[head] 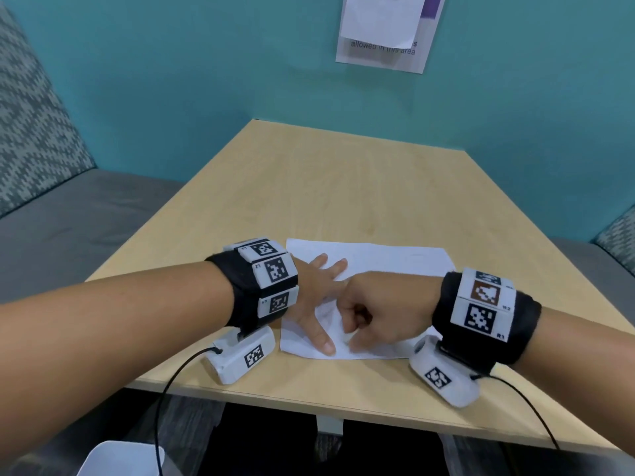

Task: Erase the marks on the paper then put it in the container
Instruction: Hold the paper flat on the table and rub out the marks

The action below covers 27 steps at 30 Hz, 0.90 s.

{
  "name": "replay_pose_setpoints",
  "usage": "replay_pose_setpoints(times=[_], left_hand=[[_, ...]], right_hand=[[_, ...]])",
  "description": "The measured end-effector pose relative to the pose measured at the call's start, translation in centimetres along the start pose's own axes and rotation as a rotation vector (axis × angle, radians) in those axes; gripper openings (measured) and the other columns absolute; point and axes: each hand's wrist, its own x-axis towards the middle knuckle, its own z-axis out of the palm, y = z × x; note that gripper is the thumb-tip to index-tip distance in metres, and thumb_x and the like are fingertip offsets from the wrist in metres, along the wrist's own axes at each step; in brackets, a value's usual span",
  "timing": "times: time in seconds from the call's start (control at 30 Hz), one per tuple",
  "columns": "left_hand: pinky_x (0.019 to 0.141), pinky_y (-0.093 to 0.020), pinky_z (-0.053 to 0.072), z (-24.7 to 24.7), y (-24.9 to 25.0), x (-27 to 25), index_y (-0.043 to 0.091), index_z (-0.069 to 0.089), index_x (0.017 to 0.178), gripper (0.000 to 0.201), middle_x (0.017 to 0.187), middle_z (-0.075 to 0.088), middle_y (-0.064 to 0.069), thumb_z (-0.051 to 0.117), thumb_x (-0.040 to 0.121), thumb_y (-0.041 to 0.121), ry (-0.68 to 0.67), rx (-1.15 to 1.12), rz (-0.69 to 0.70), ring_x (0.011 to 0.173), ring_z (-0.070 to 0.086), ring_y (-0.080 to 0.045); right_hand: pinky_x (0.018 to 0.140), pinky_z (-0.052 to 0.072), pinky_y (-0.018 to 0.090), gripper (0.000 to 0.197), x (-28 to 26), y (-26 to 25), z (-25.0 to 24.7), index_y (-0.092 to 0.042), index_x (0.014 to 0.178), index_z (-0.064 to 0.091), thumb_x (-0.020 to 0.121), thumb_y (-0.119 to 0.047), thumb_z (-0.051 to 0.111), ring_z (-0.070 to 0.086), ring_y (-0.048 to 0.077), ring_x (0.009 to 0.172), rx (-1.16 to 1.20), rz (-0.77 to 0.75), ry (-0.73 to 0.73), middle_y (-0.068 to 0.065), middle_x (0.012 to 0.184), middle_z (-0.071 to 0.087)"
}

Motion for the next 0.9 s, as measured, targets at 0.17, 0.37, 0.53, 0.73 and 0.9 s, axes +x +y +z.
replay_pose_setpoints(times=[0.17,0.37,0.53,0.73,0.9], left_hand=[[0.112,-0.071,0.006,-0.1,0.0,0.2,0.053,-0.008,0.150,0.110,0.161,-0.028,0.002,0.068,0.073,0.071,-0.009,0.038,-0.007,0.148,-0.022,-0.031],[0.113,-0.070,0.005,-0.1,0.0,-0.1,0.052,-0.010,0.150,0.111,0.160,-0.029,0.002,0.068,0.073,0.071,-0.009,0.024,-0.001,0.148,-0.023,-0.031],[0.112,-0.071,0.006,-0.2,0.1,-0.1,0.050,-0.017,0.149,0.115,0.161,-0.028,0.002,0.067,0.074,0.072,-0.013,0.049,-0.008,0.148,-0.021,-0.032],[0.112,-0.070,0.008,-0.2,0.2,0.0,0.043,-0.021,0.151,0.120,0.161,-0.027,0.002,0.066,0.074,0.073,-0.010,0.072,-0.023,0.149,-0.020,-0.031],[0.112,-0.072,0.005,-0.1,0.0,-0.1,0.049,-0.013,0.151,0.115,0.161,-0.028,0.003,0.067,0.073,0.073,0.004,0.044,-0.013,0.149,-0.021,-0.031]], right_hand=[[0.057,0.042,0.019,0.016,0.2,1.1,-1.2,-0.022,0.073,0.063,0.079,-0.028,0.077,0.052,0.005,0.054,0.007,0.051,0.036,-0.007,0.065,0.062],[0.058,0.045,0.020,0.014,-0.2,0.3,-0.4,-0.019,0.077,0.065,0.080,-0.028,0.075,0.053,0.007,0.058,0.013,0.004,-0.031,-0.006,0.069,0.062],[0.056,0.043,0.018,0.014,-0.4,1.2,-1.0,-0.017,0.078,0.066,0.080,-0.028,0.075,0.055,0.007,0.057,0.024,0.059,0.003,0.004,0.073,0.070],[0.058,0.048,0.024,0.015,-0.3,2.1,-1.5,-0.015,0.079,0.068,0.077,-0.029,0.074,0.061,0.012,0.058,0.036,0.106,0.041,0.002,0.072,0.071],[0.059,0.047,0.023,0.013,-0.8,0.3,0.2,-0.019,0.075,0.065,0.079,-0.029,0.072,0.056,0.009,0.060,0.029,-0.012,-0.014,-0.002,0.070,0.066]])
